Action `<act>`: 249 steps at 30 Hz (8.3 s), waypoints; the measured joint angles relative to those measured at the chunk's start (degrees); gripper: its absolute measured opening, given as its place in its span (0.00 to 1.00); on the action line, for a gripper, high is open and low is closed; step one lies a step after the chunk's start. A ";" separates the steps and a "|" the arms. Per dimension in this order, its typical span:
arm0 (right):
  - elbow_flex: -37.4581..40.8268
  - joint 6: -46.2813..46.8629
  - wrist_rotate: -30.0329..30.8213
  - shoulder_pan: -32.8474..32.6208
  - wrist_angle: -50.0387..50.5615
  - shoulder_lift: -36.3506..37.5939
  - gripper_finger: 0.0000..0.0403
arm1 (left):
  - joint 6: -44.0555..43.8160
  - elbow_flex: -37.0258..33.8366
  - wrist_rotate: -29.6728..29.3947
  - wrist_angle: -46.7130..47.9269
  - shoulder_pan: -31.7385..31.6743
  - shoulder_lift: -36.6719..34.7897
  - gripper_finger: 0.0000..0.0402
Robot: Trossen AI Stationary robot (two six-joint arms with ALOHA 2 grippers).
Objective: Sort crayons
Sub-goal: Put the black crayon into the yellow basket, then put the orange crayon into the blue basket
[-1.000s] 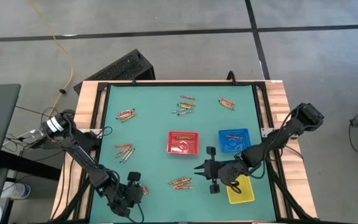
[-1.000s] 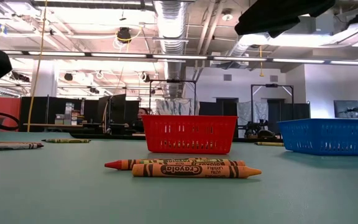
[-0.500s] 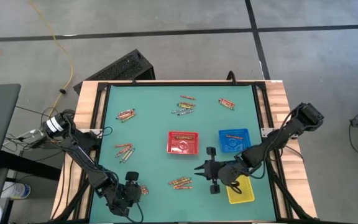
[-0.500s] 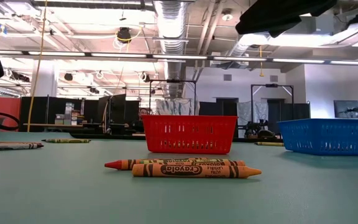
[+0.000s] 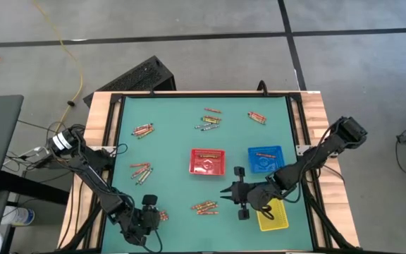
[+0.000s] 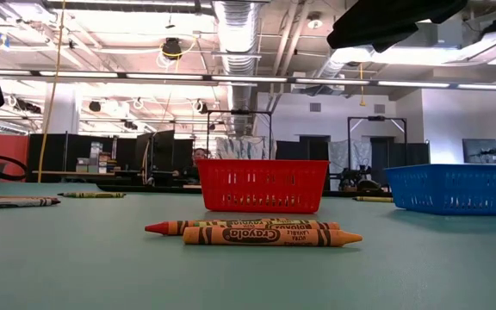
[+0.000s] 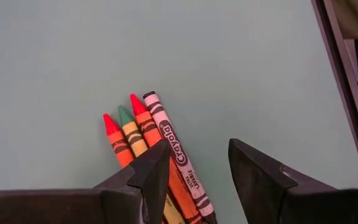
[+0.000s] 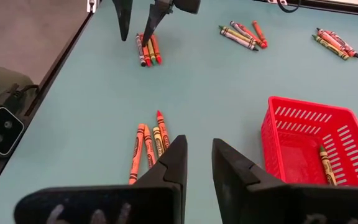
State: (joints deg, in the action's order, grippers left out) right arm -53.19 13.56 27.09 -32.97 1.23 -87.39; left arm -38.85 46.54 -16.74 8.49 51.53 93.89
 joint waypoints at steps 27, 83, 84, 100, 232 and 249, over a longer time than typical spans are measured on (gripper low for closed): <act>0.00 0.09 -0.02 0.01 0.00 0.00 0.17 | 5.40 -0.02 -0.91 3.31 -0.42 -0.07 0.38; 0.00 1.55 -0.04 -0.76 -1.70 -0.02 0.17 | -3.22 0.07 -7.55 2.22 2.79 4.05 0.33; 0.00 1.55 -0.04 -0.76 -1.70 -0.02 0.17 | -3.59 0.09 -7.55 2.77 2.69 4.28 0.30; 0.00 1.40 -0.02 -0.76 -4.16 -0.02 0.17 | 4.94 2.26 -16.62 6.20 2.15 3.15 0.03; -10.60 57.00 -6.77 -15.52 46.05 1.92 0.24 | 25.03 -18.45 -9.25 -41.58 -16.55 -14.40 0.35; -7.41 28.87 29.13 -17.35 23.23 0.81 0.24 | 31.35 -1.50 -11.22 -33.06 -16.74 5.97 0.35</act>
State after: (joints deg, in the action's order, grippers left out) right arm -60.60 42.43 56.22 -50.32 24.46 -86.58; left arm -7.50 45.05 -27.96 -24.57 34.78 99.85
